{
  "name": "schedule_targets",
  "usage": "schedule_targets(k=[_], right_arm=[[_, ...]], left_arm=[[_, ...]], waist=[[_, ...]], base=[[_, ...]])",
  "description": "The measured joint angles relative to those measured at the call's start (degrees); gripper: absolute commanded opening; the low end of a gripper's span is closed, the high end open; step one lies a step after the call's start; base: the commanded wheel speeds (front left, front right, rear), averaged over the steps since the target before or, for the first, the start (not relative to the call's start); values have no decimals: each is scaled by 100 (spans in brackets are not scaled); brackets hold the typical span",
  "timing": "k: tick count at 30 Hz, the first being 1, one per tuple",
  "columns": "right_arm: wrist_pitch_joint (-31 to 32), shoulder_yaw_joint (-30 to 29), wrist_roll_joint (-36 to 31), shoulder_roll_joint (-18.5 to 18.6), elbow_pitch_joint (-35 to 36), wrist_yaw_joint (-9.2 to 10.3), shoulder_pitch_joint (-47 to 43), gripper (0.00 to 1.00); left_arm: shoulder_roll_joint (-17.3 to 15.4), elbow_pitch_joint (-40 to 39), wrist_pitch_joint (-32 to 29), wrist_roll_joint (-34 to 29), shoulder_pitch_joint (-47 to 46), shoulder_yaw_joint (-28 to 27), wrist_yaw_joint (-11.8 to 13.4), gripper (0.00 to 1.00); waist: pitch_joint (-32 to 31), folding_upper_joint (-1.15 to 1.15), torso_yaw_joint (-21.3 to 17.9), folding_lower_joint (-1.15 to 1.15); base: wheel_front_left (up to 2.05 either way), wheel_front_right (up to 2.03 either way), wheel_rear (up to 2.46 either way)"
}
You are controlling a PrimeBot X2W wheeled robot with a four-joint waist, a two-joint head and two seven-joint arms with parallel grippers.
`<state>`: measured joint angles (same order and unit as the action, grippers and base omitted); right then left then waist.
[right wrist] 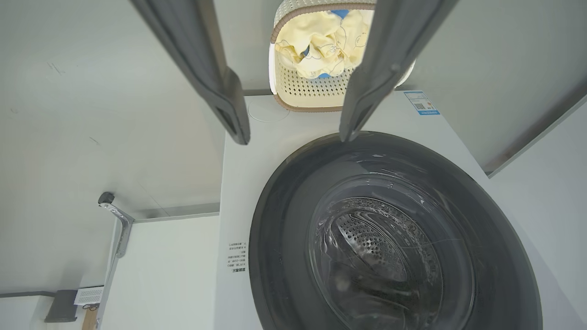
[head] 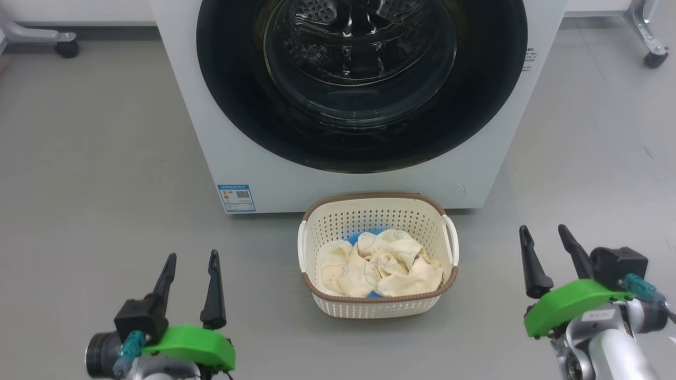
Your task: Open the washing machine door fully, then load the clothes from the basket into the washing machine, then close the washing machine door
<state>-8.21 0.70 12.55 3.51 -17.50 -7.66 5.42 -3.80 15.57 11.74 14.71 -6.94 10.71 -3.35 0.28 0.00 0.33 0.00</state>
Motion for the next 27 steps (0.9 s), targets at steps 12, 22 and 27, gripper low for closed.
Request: schedule_targets(k=[12,22,27], right_arm=[[-156,82,-832,9,59,0,101,100],[-214,94,-1098,13,67,0,127,100],[-246,88,-1096,13,65,0,208,100]], left_arm=[[-2,1,200,-794,-98,87,87,100],[-2,-2,246,-1024,-115,112,138,100],[-1,-10,263,-1024,-125,101,138,100]], waist=[[60,0,-1,0],[93,0,2,0],[117,0,0,0]], base=[[0,0,0],[0,0,0],[0,0,0]])
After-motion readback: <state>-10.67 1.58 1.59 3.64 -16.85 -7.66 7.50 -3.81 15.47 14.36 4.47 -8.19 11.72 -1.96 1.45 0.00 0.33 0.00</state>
